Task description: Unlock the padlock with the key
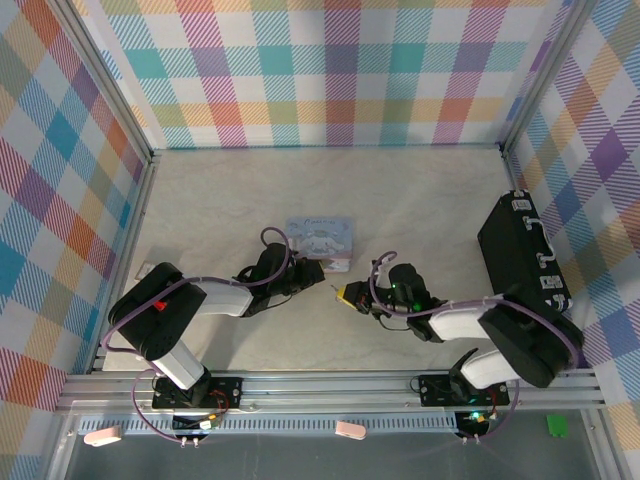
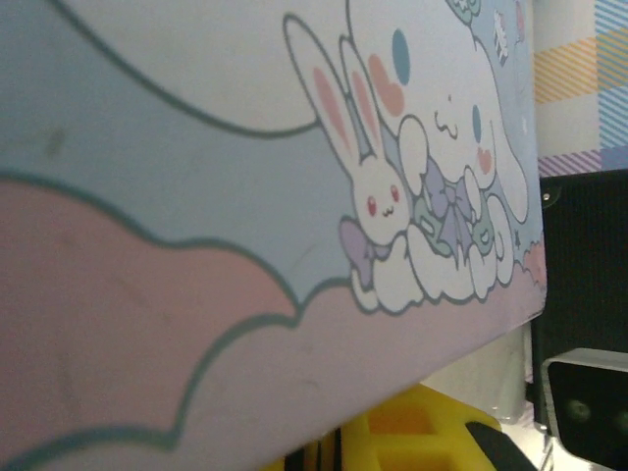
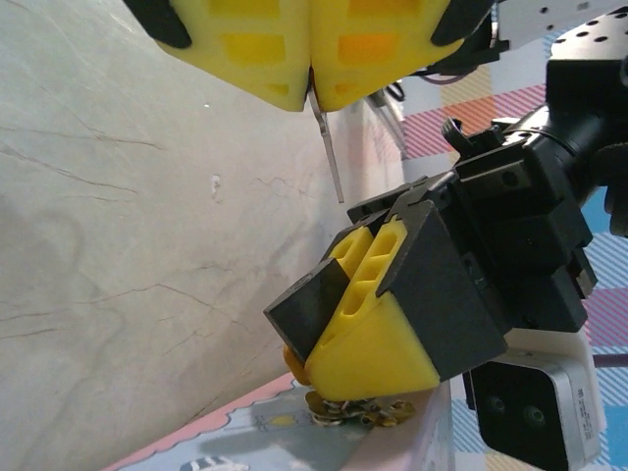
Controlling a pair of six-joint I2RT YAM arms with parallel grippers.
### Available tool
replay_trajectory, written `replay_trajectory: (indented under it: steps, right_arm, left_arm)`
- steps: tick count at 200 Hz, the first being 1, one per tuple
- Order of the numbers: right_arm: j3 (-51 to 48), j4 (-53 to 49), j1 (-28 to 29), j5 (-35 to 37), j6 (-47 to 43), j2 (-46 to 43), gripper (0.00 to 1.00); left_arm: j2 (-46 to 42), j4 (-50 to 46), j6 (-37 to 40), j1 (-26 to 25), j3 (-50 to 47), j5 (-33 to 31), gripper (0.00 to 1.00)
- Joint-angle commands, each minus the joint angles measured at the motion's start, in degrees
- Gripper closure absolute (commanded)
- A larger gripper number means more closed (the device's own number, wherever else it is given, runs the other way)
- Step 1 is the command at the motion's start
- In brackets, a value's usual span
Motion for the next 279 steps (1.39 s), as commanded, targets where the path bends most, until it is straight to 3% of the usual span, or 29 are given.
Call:
replay_trajectory:
  steps: [1,110,279]
  right_arm:
    - [1.1,11.5,0.0,-2.1,5.5,3.8,1.00]
    - [1.5,32.3,-0.7,-2.9,15.8,20.3,1.00]
    - [1.4,32.3,-2.7,-2.1,17.5,15.4,1.00]
  left_arm:
    - [-1.0,5.6,-4.7,-0.5,1.5,1.8,0.96]
    - [-2.6,9.8,-7.1,-0.3,-0.6,1.7,0.99]
    - [-6.0,15.3,-11.2,0.2,-4.1,-0.2,1.00]
